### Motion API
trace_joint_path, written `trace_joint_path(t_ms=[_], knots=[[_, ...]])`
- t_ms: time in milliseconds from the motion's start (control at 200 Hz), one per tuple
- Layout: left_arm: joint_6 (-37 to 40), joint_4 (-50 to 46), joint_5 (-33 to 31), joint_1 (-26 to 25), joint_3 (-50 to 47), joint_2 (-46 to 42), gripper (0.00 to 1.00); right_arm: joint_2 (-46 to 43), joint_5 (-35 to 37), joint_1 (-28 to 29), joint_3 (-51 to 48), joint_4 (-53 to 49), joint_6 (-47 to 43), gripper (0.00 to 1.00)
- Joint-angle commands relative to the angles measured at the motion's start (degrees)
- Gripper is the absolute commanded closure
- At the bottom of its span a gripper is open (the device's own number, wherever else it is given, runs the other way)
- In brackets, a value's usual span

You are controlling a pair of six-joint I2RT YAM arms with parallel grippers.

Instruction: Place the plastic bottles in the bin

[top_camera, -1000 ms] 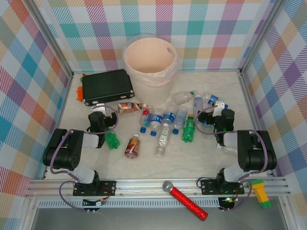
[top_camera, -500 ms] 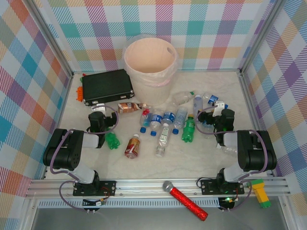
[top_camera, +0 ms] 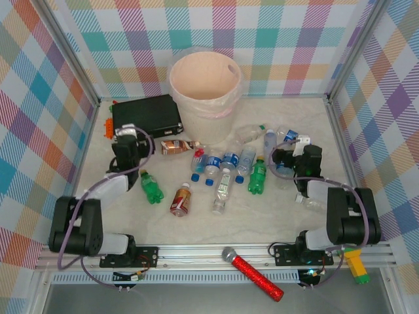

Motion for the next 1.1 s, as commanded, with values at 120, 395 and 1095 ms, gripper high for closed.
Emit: trace_joint_path(t_ms=[120, 395, 1095], knots=[[-13.69, -40.58, -3.80, 0.51, 18.50, -6.85, 0.01, -12.82, 6.75, -0.19, 8.82, -23.28, 12.86, 0.01], [-23.22, -54.73, 6.77, 0.66, 22.18, -11.41, 0.00, -16.76, -4.04, -0.54, 20.66, -43.85, 28.92, 0.01], [-39.85, -72.43, 17.44, -3.64, 7.77, -14.13, 0.00, -22.51, -1.69, 17.91, 28.59, -47.73, 20.04, 0.01]])
